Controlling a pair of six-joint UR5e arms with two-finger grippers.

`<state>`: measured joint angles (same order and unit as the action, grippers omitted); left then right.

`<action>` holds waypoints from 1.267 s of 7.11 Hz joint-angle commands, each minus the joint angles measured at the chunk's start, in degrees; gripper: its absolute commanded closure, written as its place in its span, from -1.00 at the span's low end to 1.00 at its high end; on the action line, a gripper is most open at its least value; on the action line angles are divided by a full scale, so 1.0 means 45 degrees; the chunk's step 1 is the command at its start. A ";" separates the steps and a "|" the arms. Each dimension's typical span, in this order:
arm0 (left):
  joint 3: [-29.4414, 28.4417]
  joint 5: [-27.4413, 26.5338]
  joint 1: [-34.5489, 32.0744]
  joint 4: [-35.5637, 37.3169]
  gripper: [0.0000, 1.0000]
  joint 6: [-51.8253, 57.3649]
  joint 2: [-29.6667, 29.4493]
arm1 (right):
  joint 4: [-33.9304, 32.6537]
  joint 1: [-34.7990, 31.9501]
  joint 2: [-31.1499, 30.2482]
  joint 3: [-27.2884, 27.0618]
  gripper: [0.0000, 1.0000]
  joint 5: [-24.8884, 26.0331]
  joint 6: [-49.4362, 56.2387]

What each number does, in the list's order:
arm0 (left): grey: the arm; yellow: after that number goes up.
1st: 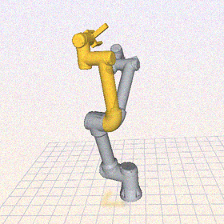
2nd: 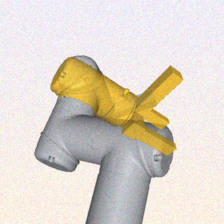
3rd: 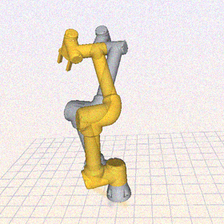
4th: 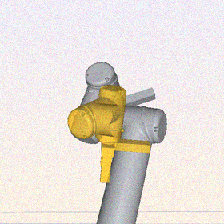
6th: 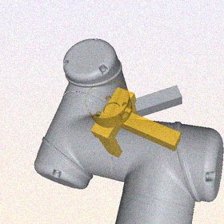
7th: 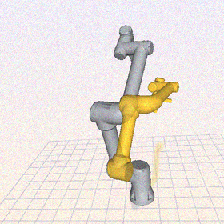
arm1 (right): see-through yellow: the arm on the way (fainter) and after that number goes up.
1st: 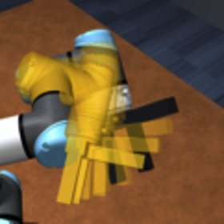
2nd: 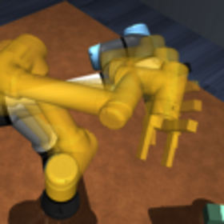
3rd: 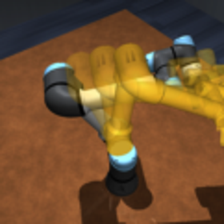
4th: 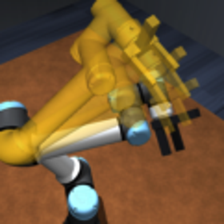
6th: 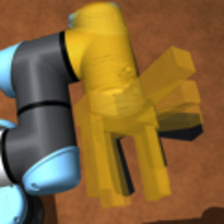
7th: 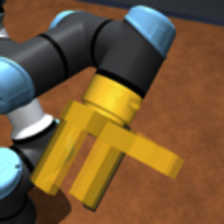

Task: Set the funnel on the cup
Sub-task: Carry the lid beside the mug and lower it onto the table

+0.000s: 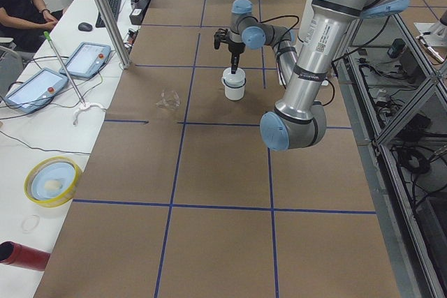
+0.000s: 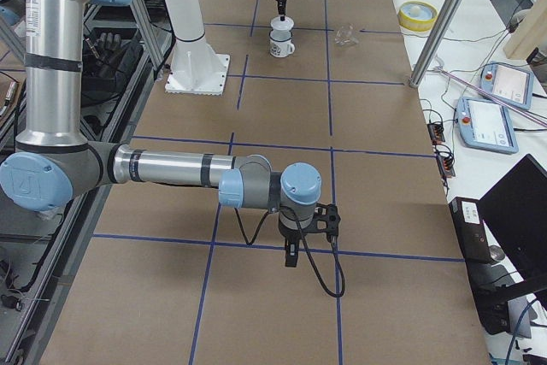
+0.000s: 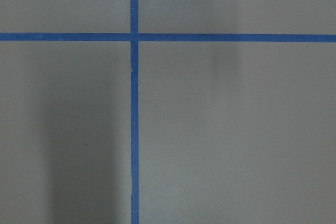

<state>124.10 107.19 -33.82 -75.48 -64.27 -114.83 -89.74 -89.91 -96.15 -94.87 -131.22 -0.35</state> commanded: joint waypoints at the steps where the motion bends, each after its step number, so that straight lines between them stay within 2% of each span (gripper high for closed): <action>1: 0.0257 0.0009 -0.0999 0.0387 1.00 0.1850 0.0319 | 0.0000 0.0000 0.0000 0.0009 -1.00 0.0000 0.0000; 4: -0.0716 -0.0030 -0.1098 -0.1033 1.00 0.3226 0.1355 | 0.0000 0.0000 0.0000 0.0009 -1.00 0.0000 0.0000; 9: -0.3879 -0.0011 -0.1098 -0.6243 1.00 0.3188 0.2722 | 0.0000 0.0000 0.0020 0.0009 -1.00 0.0000 0.0000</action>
<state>110.13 107.12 -38.83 -97.64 -49.87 -104.00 -89.74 -89.91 -96.13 -94.83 -131.22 -0.35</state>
